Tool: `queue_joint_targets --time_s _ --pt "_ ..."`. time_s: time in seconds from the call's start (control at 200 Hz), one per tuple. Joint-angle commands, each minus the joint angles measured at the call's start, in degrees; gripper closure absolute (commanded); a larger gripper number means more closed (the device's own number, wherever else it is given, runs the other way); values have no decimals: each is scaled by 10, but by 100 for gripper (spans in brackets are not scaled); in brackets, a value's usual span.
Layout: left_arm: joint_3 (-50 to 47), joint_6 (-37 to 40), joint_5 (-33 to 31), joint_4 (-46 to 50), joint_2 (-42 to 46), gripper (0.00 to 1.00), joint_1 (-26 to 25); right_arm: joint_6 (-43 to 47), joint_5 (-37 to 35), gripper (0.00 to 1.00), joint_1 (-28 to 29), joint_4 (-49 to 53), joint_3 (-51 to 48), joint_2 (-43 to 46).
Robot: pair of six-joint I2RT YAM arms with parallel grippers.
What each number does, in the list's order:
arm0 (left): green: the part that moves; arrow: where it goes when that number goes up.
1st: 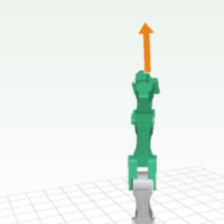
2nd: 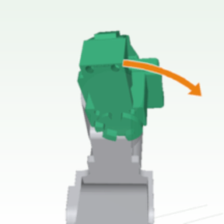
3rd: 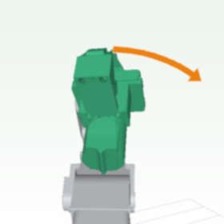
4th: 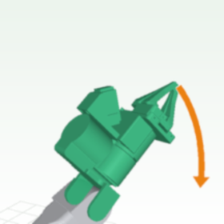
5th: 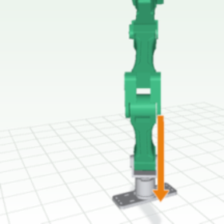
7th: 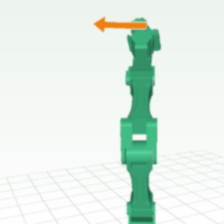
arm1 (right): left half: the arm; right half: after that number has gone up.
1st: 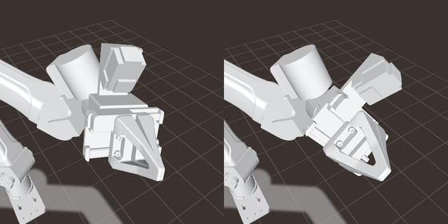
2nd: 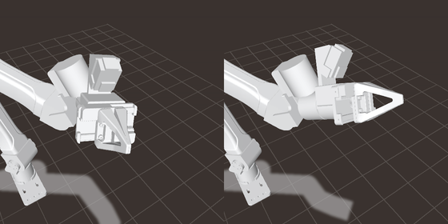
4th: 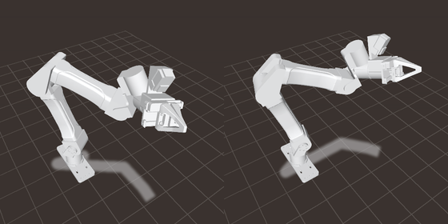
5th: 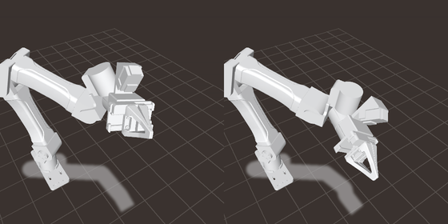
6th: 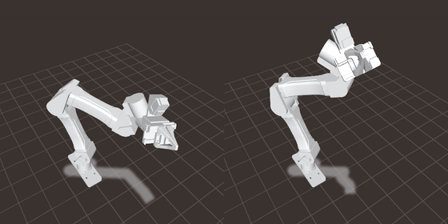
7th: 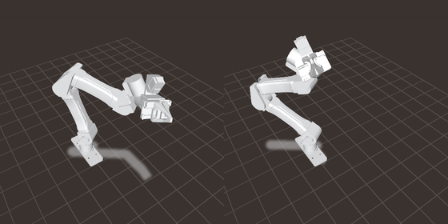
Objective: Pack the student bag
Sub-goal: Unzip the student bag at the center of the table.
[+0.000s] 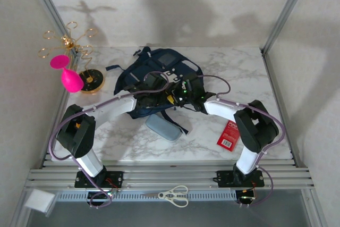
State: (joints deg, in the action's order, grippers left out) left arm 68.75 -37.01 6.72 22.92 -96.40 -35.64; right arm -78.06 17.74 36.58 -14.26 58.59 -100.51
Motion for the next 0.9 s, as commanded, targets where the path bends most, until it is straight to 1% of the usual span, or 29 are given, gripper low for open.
queue_joint_targets --time_s 0.0,0.1,0.15,0.195,0.28,0.315,0.391,0.456,0.521,0.556,0.596,0.656,0.731,0.786,0.831,0.896 --pt "-4 12 -4 -28 18 100 1 -36 -46 54 1 -10 8 -24" --pt "-8 10 -12 -31 19 100 2 -47 -64 62 0 -18 14 -39" --pt "-9 9 -9 -34 20 100 2 -42 -58 69 -1 -32 19 -49" --pt "-9 11 -9 -34 20 100 2 -32 -58 76 -3 -21 31 -58" --pt "-9 16 -18 -27 23 100 3 -17 -65 94 -10 -16 36 -59" --pt "-8 20 -23 -21 24 100 3 -12 -70 100 -14 -18 31 -56" --pt "-3 37 -23 -4 24 100 4 12 -62 100 -26 -23 28 -44" --pt "7 55 -26 29 26 100 4 58 -46 100 -38 -19 31 -25" --pt "7 73 -36 56 32 100 4 95 -46 100 -56 34 40 -1" --pt "4 81 -38 66 37 100 7 109 -40 100 -72 44 35 14" --pt "2 88 -41 76 42 100 10 119 -20 100 -96 36 23 27" --pt "2 102 -59 95 47 100 11 139 39 100 -141 36 24 33" --pt "6 119 -67 112 47 100 17 202 94 100 -184 100 76 23" --pt "9 129 -57 113 42 100 19 240 105 100 -207 140 107 17" --pt "13 135 -42 106 35 100 18 256 120 100 -225 144 118 13" --pt "20 137 -18 82 22 100 17 278 141 100 -235 156 145 -2"
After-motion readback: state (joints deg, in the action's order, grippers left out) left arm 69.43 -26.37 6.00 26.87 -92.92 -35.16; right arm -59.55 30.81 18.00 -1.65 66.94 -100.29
